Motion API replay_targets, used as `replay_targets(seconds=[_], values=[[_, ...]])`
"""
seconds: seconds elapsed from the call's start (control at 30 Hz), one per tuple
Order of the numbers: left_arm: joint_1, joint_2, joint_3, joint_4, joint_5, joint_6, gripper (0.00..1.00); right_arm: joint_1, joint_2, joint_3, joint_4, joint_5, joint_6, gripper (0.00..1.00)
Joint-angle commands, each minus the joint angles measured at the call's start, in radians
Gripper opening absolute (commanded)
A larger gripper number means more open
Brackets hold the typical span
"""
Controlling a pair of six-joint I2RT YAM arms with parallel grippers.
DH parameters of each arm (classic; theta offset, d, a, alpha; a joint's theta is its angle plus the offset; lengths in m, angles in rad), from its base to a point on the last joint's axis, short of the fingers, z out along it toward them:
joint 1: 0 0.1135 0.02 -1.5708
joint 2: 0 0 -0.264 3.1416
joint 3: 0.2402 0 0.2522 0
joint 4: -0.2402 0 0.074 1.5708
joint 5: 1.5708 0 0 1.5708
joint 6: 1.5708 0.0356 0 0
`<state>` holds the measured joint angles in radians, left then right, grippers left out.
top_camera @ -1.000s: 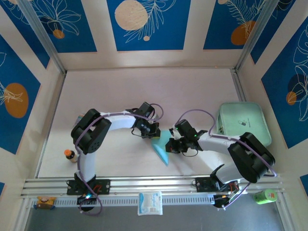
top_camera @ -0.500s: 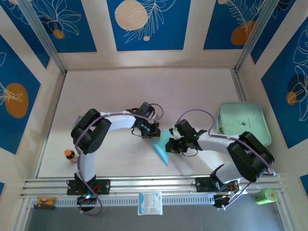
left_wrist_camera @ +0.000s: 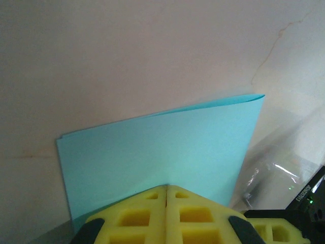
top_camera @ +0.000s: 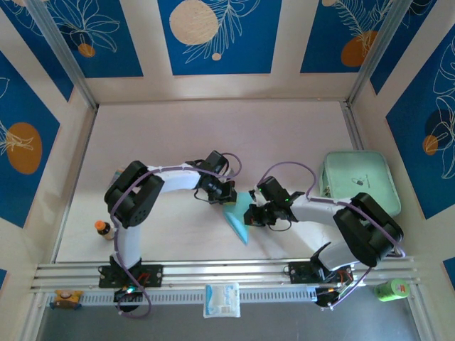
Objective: Fold a paper plane with a square sheet of paper (pick it up from the middle)
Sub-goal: Third fold the triangle at the center of the table.
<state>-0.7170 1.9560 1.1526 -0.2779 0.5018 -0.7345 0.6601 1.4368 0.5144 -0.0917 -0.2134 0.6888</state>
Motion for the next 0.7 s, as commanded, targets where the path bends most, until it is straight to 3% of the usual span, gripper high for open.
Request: replay_targets(seconds=[0.0,0.3,0.43,0.67], values=[[0.002,-0.02,-0.008,-0.107,-0.124,0.004,0.08,0.006,0.033,0.014,-0.014,0.013,-0.003,0.02],[0.025,-0.134,-0.014,-0.114,-0.164,0.001,0.29,-0.002,0.09,0.069,-0.004,-0.003,-0.036,0.02],[0.026,-0.212,-0.064,-0.089,-0.159,-0.017,0.29,-0.004,0.108,0.081,-0.002,-0.008,-0.04,0.02],[0.015,-0.343,-0.241,0.136,-0.051,-0.142,0.15,-0.007,0.119,0.086,0.004,-0.005,-0.028,0.02]])
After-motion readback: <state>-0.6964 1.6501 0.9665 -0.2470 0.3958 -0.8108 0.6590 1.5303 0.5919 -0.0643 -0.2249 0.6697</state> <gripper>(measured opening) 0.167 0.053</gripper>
